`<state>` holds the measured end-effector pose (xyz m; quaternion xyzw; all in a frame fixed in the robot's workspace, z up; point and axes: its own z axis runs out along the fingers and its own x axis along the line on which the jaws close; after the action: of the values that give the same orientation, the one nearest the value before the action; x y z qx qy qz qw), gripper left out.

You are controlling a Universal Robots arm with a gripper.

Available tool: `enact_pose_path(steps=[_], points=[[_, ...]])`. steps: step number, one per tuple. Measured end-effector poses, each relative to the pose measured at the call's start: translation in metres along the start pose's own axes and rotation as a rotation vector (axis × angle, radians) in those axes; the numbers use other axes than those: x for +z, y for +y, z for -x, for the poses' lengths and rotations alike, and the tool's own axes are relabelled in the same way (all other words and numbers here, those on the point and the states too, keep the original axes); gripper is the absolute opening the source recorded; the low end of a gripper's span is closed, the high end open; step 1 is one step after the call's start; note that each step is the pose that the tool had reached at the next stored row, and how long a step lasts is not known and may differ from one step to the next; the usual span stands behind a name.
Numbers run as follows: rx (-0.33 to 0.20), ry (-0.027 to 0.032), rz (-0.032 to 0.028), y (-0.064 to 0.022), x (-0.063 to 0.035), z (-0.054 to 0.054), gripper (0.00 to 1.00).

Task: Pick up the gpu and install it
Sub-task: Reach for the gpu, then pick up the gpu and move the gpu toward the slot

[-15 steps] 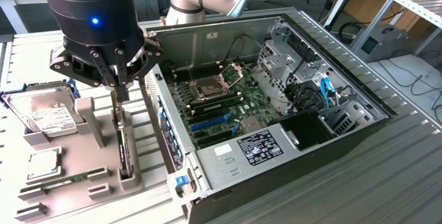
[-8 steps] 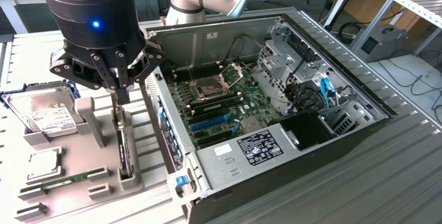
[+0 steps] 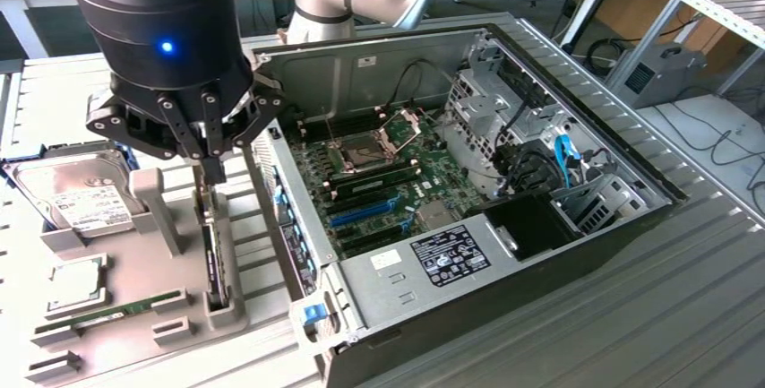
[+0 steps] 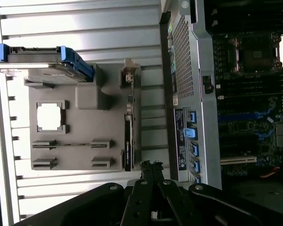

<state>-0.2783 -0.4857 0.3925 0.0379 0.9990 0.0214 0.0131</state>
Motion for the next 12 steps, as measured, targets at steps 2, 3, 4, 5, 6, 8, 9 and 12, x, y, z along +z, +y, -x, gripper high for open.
enact_pose_path(steps=[2,3,4,5,6,8,9,12], points=[[0.000,0.0000,0.0000,-0.0009,0.0000,0.0000,0.11],[0.000,0.0000,0.0000,-0.0009,-0.0001,0.0000,0.11],[0.000,0.0000,0.0000,-0.0010,0.0000,0.0001,0.11],[0.000,0.0000,0.0000,-0.0010,0.0000,0.0001,0.11],[0.000,0.0000,0.0000,-0.0010,0.0000,0.0001,0.11],[0.000,0.0000,0.0000,-0.0010,0.0000,0.0001,0.11],[0.000,0.0000,0.0000,-0.0010,-0.0001,0.0001,0.11],[0.000,0.0000,0.0000,-0.0010,0.0000,0.0001,0.11]])
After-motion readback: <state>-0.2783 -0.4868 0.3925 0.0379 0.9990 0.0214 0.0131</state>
